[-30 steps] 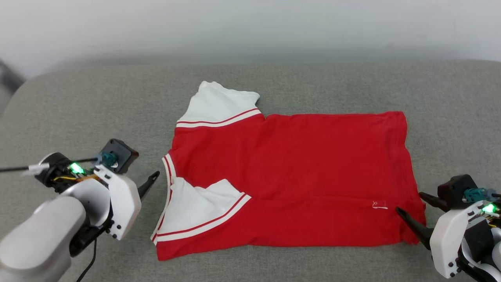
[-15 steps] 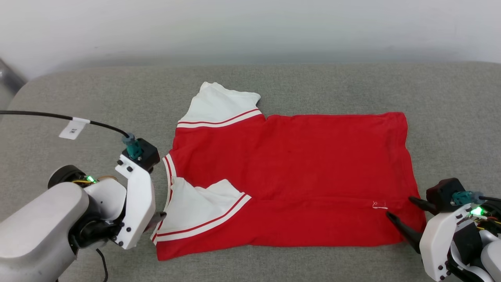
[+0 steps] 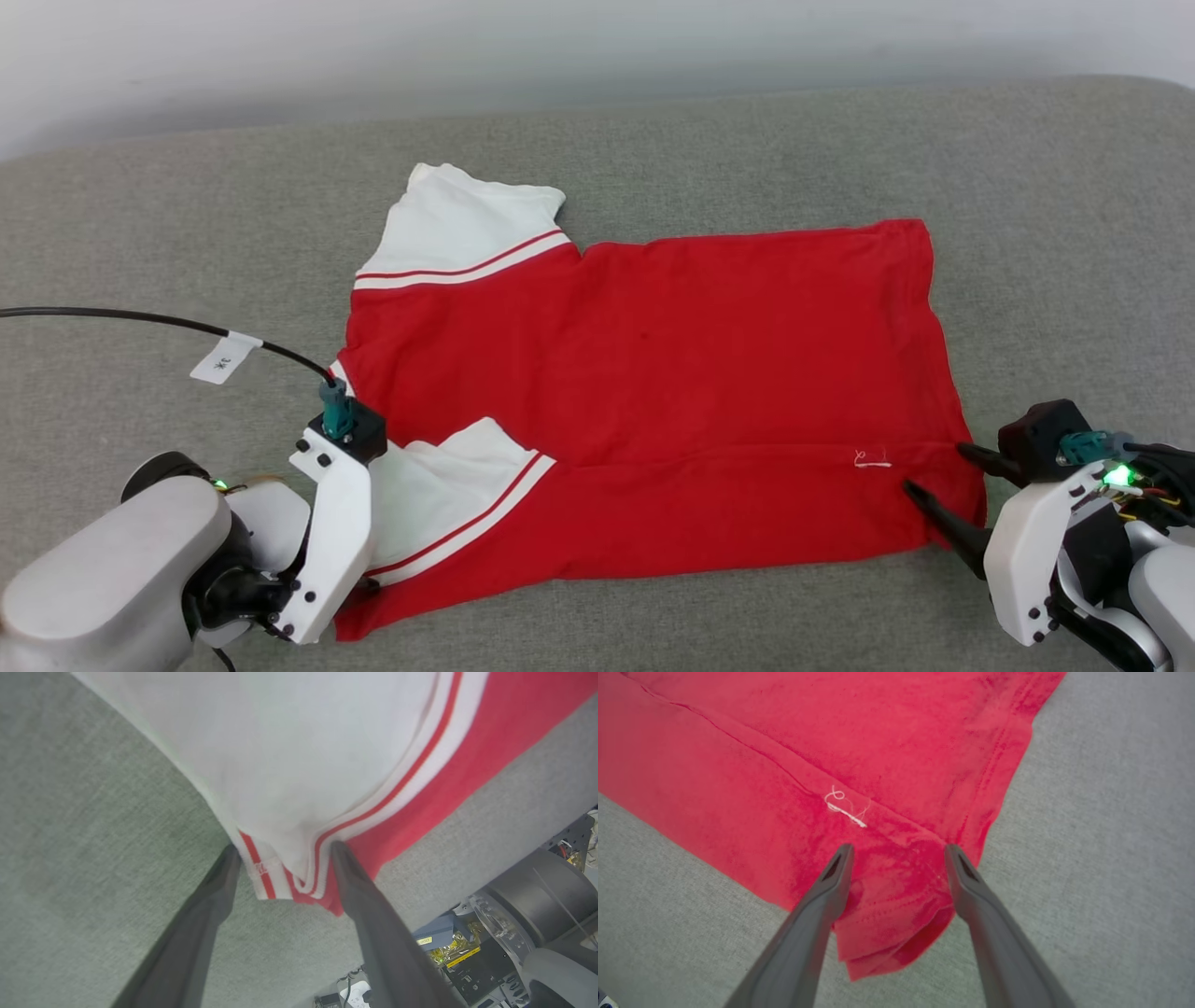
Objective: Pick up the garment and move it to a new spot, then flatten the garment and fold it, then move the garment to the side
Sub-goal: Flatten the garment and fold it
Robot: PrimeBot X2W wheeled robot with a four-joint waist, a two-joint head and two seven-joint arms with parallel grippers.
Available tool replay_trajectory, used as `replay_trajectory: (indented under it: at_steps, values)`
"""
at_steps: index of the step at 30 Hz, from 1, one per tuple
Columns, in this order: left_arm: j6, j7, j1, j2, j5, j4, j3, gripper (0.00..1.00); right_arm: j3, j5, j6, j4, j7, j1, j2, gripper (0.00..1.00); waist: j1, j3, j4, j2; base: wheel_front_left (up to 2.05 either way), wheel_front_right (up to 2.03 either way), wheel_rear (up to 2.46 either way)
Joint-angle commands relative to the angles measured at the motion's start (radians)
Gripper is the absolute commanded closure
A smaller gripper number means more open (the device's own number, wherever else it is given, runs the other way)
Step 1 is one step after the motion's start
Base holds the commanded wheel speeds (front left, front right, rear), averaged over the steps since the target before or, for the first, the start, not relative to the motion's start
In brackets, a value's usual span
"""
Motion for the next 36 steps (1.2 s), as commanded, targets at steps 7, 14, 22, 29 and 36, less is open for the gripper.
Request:
replay_trajectory:
  at_steps: [7,14,22,29,36]
  values:
    - [-0.02,-0.002,0.052,-0.015,-0.004,0.05,-0.041,0.94,0.007,0.009,0.0,0.005,-0.008,-0.045,-0.017,0.0,0.0,-0.005,-0.013,-0.0001,0.0,0.0,0.0]
    - [-0.041,-0.023,0.027,0.002,0.001,0.033,-0.043,1.0,0.014,0.037,0.0,-0.039,0.077,-0.103,-0.1,0.0,0.0,-0.051,0.0,-0.0001,0.0,0.0,0.0]
    - [-0.05,-0.051,-0.01,0.027,0.032,-0.055,-0.059,1.0,0.123,0.169,0.0,-0.118,0.377,-0.194,-0.24,0.0,0.0,-0.066,0.017,-0.0001,0.0,0.0,0.0]
    - [-0.051,-0.061,-0.034,0.021,0.049,-0.095,-0.067,1.0,0.19,0.249,0.0,-0.062,0.55,-0.223,-0.211,0.0,0.0,-0.028,0.043,-0.0001,0.0,0.0,0.0]
    - [-0.052,-0.07,-0.057,0.009,0.063,-0.098,-0.07,1.0,0.245,0.251,0.0,0.057,0.54,-0.183,-0.117,0.0,0.0,0.014,0.068,-0.0001,0.0,0.0,0.0]
